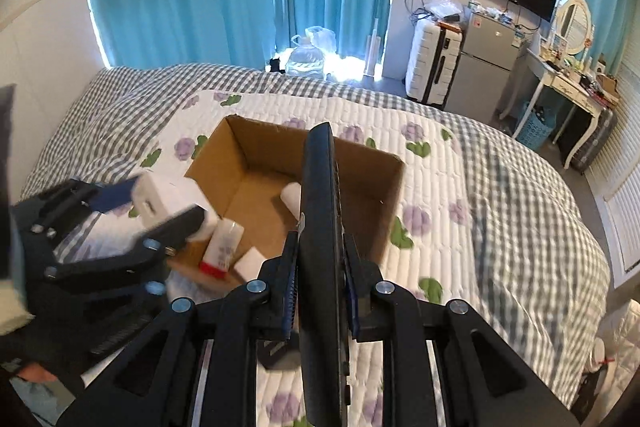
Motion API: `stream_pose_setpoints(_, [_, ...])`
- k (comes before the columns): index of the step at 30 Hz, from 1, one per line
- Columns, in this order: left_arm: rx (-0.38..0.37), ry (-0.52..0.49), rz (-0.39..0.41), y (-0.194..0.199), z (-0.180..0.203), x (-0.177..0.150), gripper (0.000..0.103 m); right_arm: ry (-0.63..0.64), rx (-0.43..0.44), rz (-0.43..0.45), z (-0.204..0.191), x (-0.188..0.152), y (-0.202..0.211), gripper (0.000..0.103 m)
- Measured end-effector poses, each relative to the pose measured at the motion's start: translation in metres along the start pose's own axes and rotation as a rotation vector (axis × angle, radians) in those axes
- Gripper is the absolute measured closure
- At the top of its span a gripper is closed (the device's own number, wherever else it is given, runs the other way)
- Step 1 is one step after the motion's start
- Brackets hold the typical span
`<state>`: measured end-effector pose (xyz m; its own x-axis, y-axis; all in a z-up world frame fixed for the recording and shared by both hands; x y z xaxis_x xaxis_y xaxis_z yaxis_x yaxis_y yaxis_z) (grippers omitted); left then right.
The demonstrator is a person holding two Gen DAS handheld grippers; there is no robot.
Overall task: Organize rigid objects
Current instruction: 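Carry the remote and charger into the cardboard box and open both tools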
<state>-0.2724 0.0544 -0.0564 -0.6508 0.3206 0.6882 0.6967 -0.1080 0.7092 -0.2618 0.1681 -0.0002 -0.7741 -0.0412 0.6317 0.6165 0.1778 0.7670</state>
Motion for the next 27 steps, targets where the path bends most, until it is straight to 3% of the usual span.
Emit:
stream_pose_setpoints(6, [-0.01, -0.028, -0.068, -0.05, 0.009, -0.016, 0.05, 0.005, 0.011, -0.045, 0.0, 0.0, -0.044, 0.085])
stream_pose_setpoints(13, [-0.007, -0.045, -0.102, -0.072, 0.016, -0.026, 0.045, -0.015, 0.025, -0.089, 0.014, -0.012, -0.079, 0.085])
stream_pose_setpoints(15, [0.002, -0.052, -0.092, -0.067, 0.018, -0.025, 0.038, -0.023, 0.033, -0.088, 0.017, -0.013, -0.081, 0.085])
stream_pose_setpoints(27, [0.018, -0.016, -0.027, -0.02, -0.004, -0.019, 0.038, -0.125, 0.06, -0.038, 0.017, -0.002, -0.072, 0.085])
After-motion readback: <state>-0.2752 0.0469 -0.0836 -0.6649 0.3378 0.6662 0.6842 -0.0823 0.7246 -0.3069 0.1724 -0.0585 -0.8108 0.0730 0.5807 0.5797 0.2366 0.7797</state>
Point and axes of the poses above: each gripper's, at about its wrist camera, not at the fingertips, and y roughly against the way its jaws point, z to its right, x to its top, the point moved 6 cm from there along -y, roughly the way its jaws point, and after that the axes turned 12 degrees about -y, right-handed, at the moved point
